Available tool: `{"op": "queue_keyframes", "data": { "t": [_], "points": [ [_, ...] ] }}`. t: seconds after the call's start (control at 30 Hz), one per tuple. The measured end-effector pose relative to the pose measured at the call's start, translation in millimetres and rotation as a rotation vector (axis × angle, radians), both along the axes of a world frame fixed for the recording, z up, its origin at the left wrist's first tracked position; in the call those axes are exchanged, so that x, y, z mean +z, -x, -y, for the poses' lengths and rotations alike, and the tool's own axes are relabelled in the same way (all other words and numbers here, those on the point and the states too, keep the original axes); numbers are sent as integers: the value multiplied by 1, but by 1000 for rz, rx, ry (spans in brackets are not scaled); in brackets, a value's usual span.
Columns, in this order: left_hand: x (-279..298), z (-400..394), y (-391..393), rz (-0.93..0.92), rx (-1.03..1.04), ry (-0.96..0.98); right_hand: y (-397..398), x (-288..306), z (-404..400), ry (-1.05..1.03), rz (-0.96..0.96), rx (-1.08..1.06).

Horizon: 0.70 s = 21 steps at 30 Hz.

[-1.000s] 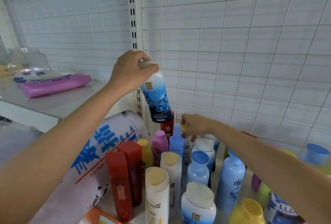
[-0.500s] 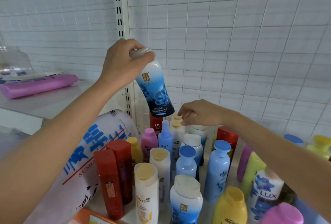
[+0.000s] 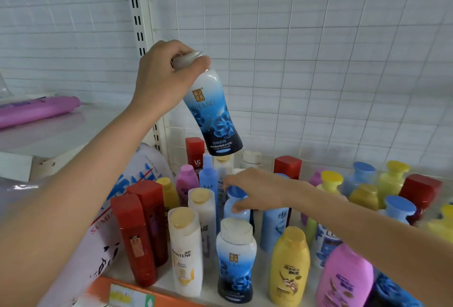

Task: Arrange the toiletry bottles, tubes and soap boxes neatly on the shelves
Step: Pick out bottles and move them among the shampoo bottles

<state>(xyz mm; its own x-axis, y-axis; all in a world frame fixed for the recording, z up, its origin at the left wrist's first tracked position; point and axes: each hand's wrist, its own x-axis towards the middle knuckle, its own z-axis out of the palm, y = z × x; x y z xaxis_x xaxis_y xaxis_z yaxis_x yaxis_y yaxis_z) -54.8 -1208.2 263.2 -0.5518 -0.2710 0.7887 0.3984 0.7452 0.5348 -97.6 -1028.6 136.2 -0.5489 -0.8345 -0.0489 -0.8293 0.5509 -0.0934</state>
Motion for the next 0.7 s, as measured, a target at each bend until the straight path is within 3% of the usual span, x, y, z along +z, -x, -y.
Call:
{"op": "queue_keyframes", "data": {
  "t": [0.33,0.53,0.7],
  "points": [
    [-23,-25,-5,104,-43,96,-19,56,-56,222,-28,-137],
    [-57,-42,-10,278,-151,284,-28,68,-87,214,-54,-217],
    [-87,-49,0,531,-211,419,-27,62,-98,193,-69,-245]
  ]
}}
